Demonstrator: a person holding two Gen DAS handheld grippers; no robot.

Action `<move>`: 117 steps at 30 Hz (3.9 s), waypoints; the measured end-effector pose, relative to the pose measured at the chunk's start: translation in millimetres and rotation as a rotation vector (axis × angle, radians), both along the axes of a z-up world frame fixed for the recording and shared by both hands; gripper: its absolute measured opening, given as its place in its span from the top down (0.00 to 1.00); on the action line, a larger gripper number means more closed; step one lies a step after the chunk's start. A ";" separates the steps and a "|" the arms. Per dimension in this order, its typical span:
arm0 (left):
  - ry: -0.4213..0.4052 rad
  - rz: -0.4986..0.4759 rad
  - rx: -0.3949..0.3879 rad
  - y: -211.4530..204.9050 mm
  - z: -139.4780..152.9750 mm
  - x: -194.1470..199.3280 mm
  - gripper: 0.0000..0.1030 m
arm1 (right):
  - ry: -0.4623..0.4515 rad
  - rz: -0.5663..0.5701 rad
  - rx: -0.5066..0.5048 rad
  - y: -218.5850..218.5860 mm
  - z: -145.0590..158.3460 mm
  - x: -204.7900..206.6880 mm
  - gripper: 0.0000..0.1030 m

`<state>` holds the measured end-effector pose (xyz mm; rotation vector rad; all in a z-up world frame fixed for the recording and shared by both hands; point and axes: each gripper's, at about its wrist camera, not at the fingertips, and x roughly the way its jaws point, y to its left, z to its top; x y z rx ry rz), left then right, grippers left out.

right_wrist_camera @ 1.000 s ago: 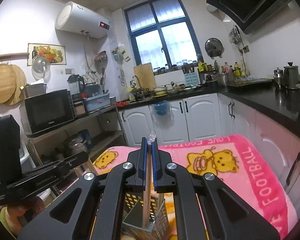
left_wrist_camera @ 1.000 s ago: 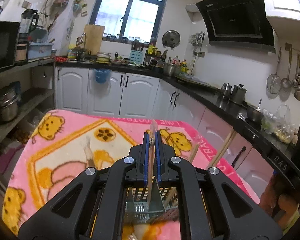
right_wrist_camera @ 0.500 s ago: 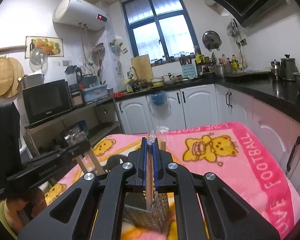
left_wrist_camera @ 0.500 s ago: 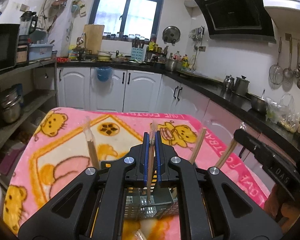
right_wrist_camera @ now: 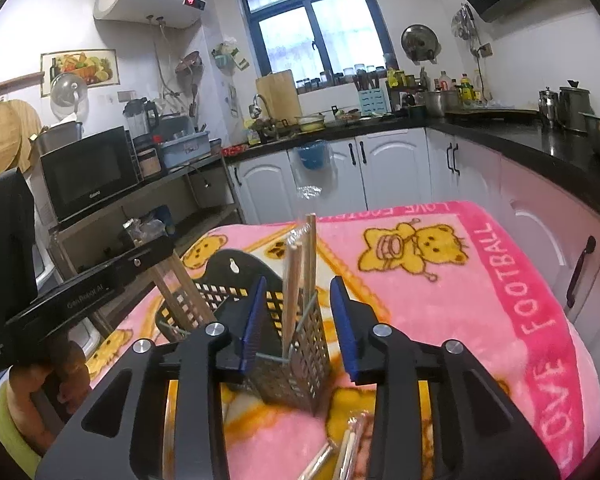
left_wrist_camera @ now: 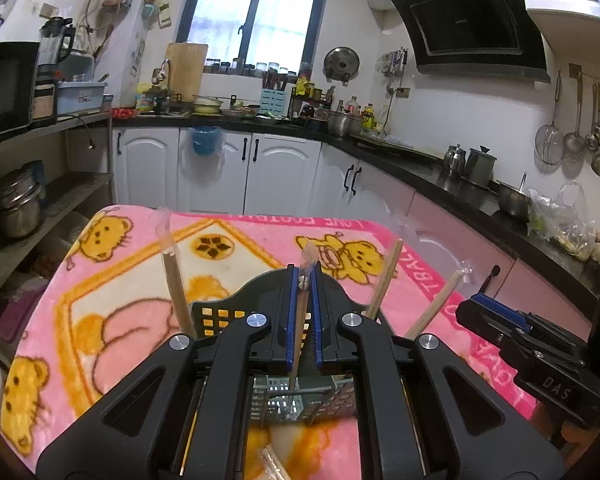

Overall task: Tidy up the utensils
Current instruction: 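Open the right gripper into the caddy while the left gripper releases its chopstick, then withdraw both open grippers from the caddy, then lower and grasp a wrapped chopstick with the left gripper while the right gripper grasps another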

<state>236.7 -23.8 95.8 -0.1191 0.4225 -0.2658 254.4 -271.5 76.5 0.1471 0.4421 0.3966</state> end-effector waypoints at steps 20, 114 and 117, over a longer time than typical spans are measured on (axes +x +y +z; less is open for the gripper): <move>0.021 0.004 0.009 13.9 2.9 -22.4 0.35 | 0.057 -0.006 -0.011 -19.3 -9.2 -25.9 0.44; 0.449 0.121 -0.104 74.6 -147.1 -78.7 0.51 | 0.334 0.202 -0.222 22.9 -107.3 -71.2 0.64; 0.470 0.118 -0.110 76.3 -149.7 -70.8 0.55 | 0.360 0.202 -0.223 23.5 -111.0 -63.7 0.68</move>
